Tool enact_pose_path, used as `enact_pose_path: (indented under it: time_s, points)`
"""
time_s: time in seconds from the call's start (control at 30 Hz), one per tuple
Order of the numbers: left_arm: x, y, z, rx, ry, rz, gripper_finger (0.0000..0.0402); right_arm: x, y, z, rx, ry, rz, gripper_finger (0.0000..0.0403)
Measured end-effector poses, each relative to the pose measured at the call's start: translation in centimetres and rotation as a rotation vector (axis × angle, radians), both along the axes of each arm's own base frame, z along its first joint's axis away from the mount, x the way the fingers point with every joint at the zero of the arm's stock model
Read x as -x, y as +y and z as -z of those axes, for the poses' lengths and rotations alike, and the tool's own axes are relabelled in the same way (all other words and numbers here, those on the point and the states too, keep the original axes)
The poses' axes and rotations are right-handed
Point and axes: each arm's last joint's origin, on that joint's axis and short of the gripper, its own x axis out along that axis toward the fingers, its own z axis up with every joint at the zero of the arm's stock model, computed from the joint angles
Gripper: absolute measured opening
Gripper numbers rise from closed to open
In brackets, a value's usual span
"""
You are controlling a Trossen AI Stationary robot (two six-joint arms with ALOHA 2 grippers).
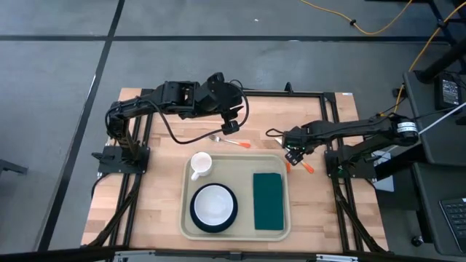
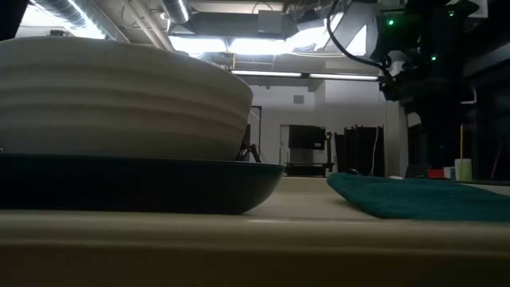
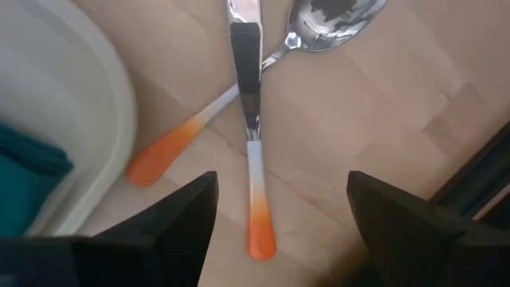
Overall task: Set up tray
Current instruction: Put the orange knife on top of the dark green napkin
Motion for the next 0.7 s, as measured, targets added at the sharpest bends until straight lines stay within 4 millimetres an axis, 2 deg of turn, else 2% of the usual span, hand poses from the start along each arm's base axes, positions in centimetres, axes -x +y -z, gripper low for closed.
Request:
enact_pose_path:
  time_s: [0.3, 0.57, 0.7]
  points:
    - [0.0, 0.0, 0.0, -0.006, 0.002, -0.003, 0.0143, -0.2, 0.5, 0.2, -0.036, -0.001, -0.091, 0.0284]
    - [0.0, 0.0, 0.0, -0.006, 0.002, -0.003, 0.0143, 0.6, 0.9, 2.6, -0.088, 0.006, -0.083, 0.0284]
    - [0.0, 0.0, 0.0, -0.006, 0.001, -0.003, 0.0143, 0.3, 0.8, 2.8, -0.085, -0.029, -0.090, 0.0284]
